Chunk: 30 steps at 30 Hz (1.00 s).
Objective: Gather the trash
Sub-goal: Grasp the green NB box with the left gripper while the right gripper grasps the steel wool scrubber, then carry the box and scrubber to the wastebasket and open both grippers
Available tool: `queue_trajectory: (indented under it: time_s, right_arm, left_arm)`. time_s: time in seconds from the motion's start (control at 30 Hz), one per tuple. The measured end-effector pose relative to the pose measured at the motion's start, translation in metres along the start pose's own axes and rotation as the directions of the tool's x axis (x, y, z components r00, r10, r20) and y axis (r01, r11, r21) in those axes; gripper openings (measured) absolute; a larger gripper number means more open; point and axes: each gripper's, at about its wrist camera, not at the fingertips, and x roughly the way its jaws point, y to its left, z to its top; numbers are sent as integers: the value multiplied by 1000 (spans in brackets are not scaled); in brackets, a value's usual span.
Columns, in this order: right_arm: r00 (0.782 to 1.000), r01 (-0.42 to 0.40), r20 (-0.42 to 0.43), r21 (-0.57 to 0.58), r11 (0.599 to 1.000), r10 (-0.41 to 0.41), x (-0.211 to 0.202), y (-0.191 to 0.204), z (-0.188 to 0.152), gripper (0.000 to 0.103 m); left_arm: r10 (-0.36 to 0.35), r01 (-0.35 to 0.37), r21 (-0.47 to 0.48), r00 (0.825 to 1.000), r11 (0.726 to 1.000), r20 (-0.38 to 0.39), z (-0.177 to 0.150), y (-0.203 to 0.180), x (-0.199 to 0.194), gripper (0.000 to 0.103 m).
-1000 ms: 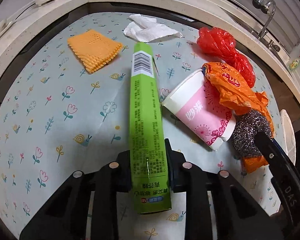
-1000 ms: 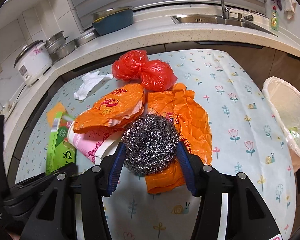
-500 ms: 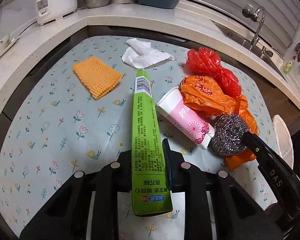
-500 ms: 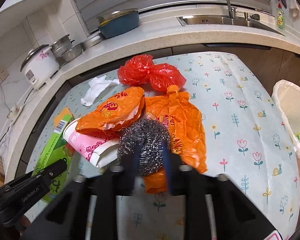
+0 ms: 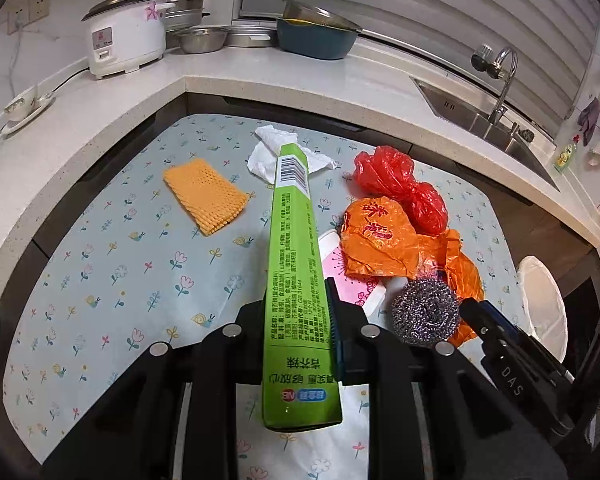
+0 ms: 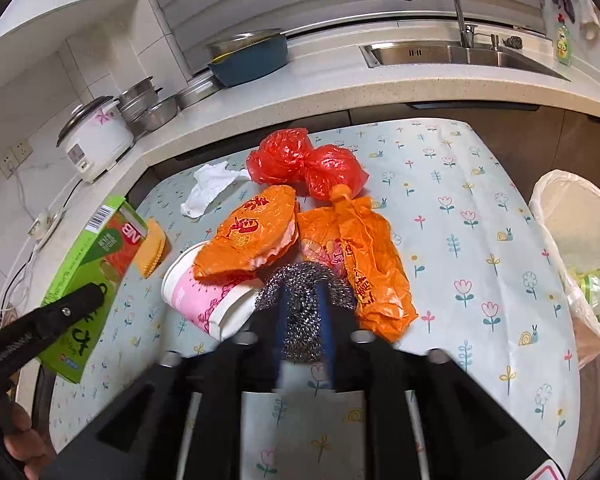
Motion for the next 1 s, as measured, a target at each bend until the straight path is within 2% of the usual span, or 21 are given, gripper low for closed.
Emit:
queue_trajectory:
  time_s: [0.03, 0.23, 0.3, 0.4, 0.43, 0.5, 0.53, 0.6, 0.8, 1.0]
  right_arm:
    - [1000, 2, 3, 2, 1000, -2, 1, -1, 0, 50]
    - [999, -9, -47, -13, 1000, 9, 27, 3, 3, 59]
    - [998, -3, -64, -31, 1000, 1, 39, 7, 4, 65]
    - [995, 16, -94, -54, 998, -21, 58, 12, -3, 67]
    - [995, 9, -97, -54, 999, -14, 62, 11, -6, 68]
    - [992, -25, -126, -40, 999, 20, 70, 10, -11, 64]
    - [993, -25, -115, -41, 999, 20, 69, 10, -12, 58]
    - [993, -47, -107, -33, 998, 43, 62, 11, -11, 56]
    - [998, -56, -13, -31, 998, 55, 18, 7, 2, 55]
    - [995, -44, 85, -2, 999, 44, -36, -15, 14, 55]
  left_arm:
    - [-3, 3, 0, 1000, 1000, 2, 1, 0, 0, 22]
    - [-26, 26, 14, 1000, 1000, -2, 4, -4, 7, 22]
    - [-34, 34, 24, 999, 999, -2, 5, -6, 9, 22]
    - [-41, 41, 39, 999, 998, -2, 5, -8, 13, 22]
    - [-43, 43, 42, 999, 998, -4, 5, -8, 15, 22]
    - [-45, 45, 45, 999, 998, -5, 6, -10, 16, 22]
    - [-44, 44, 48, 999, 998, -4, 6, -10, 16, 22]
    - [-43, 43, 53, 999, 998, 1, 6, -12, 15, 22]
    - [-68, 66, 79, 998, 995, 18, 4, -31, 0, 22]
    - [-124, 119, 140, 992, 983, 29, -1, -68, -19, 22]
